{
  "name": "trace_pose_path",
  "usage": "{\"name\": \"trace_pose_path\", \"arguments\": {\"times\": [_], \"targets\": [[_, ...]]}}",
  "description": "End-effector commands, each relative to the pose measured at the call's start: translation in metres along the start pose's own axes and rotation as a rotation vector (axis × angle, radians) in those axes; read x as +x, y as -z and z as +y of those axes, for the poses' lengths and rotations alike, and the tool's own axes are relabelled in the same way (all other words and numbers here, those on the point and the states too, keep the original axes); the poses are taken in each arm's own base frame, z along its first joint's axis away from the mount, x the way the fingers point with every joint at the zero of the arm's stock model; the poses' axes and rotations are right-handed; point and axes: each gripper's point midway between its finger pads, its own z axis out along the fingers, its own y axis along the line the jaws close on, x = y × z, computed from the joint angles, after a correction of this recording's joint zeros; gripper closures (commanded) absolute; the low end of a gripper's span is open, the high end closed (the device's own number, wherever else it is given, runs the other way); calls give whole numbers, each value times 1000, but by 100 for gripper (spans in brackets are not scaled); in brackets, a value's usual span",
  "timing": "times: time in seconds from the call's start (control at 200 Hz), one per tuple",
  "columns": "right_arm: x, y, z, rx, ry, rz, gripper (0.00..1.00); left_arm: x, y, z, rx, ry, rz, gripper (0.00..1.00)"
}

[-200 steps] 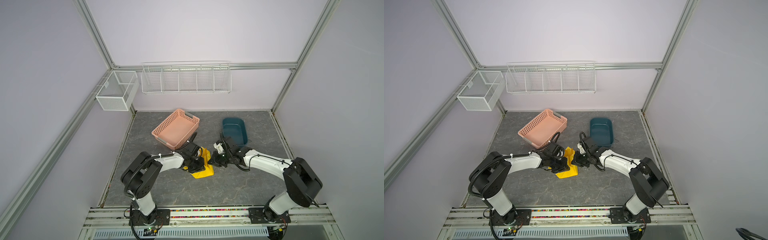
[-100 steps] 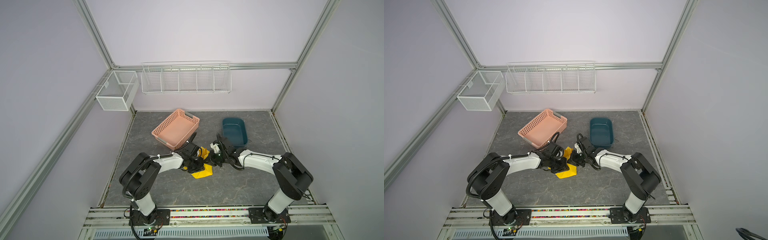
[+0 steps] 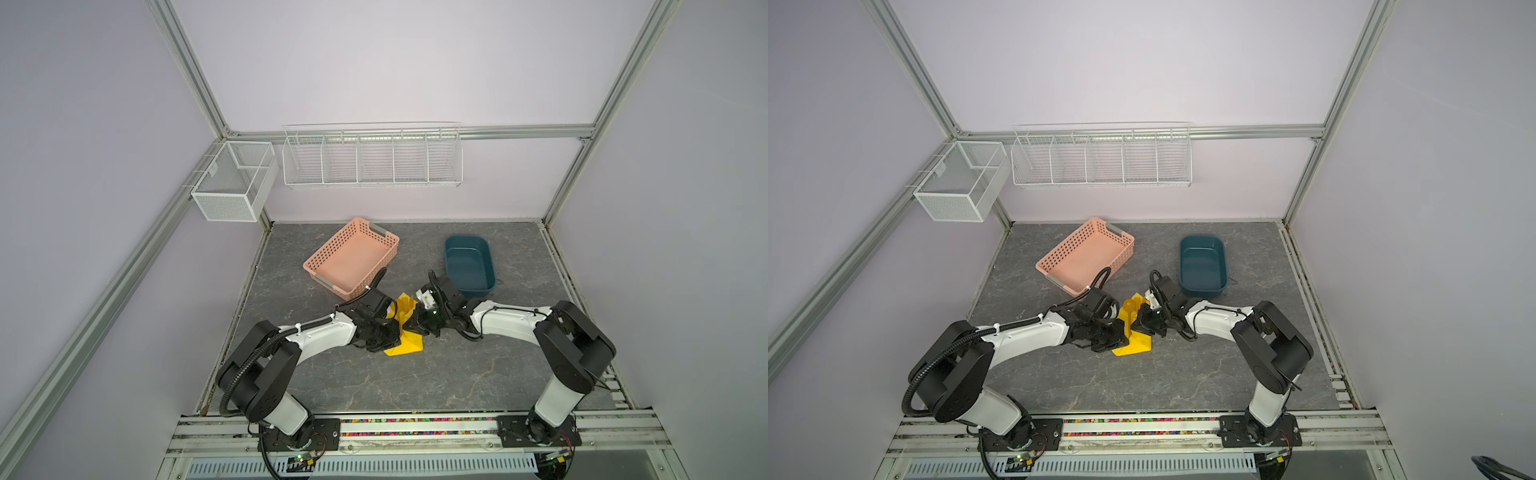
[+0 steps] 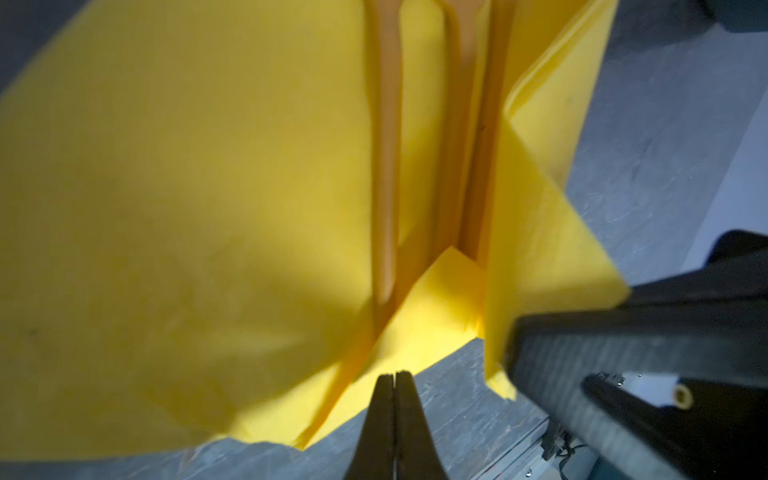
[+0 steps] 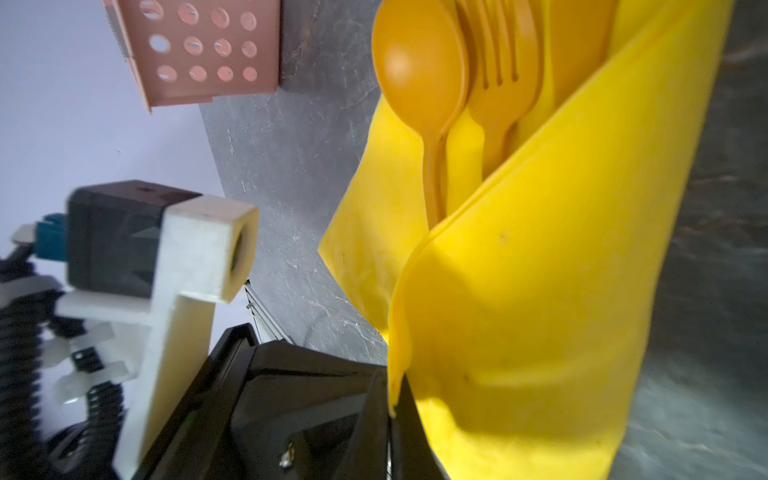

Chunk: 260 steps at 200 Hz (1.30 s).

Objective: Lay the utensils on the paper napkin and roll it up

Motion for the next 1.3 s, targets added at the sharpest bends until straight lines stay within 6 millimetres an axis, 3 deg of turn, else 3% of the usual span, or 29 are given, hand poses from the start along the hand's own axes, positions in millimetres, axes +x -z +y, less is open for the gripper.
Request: {"name": "trace_pose_path", "arguments": {"times": [0.0, 0.34, 1.295], "targets": [[7, -7, -1, -6, -14, 27, 93, 8, -1, 9, -23, 0, 22, 100], [13, -12, 3, -25, -4, 51, 93, 11, -15, 27, -94, 19, 47, 100], [20, -45, 0, -63, -43, 114, 93, 11, -15, 29, -102, 17, 49, 100]]}}
